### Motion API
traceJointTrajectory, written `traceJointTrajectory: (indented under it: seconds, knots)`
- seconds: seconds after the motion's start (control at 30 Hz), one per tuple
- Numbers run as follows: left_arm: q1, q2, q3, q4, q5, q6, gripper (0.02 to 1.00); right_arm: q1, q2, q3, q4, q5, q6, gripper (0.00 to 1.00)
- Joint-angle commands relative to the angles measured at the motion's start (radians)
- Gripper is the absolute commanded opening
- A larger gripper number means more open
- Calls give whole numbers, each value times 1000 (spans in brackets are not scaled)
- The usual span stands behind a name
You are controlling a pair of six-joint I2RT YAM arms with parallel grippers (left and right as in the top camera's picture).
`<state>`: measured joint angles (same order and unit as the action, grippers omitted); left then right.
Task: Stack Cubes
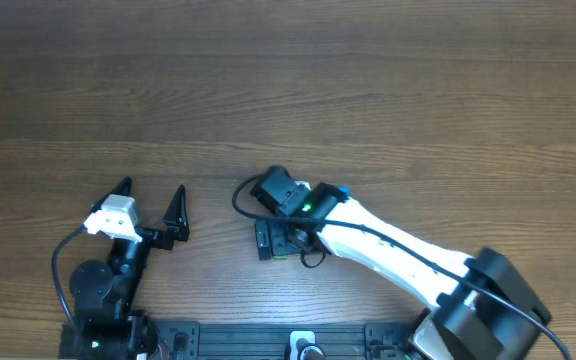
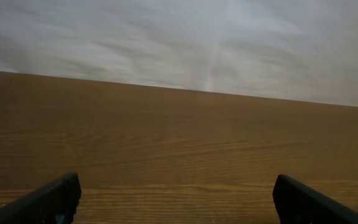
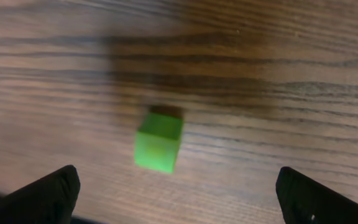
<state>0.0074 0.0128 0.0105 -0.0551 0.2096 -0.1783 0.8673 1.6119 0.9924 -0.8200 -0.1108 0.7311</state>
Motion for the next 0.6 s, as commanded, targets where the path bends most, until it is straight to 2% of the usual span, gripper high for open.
traceJointTrajectory:
  seconds: [0.03, 0.6]
  knots:
    - [-4, -10, -5, -2, -5, 18, 998, 26, 58, 19, 5, 55, 43, 993]
    - [-4, -10, -5, -2, -5, 18, 998, 65, 76, 19, 31, 61, 74, 991]
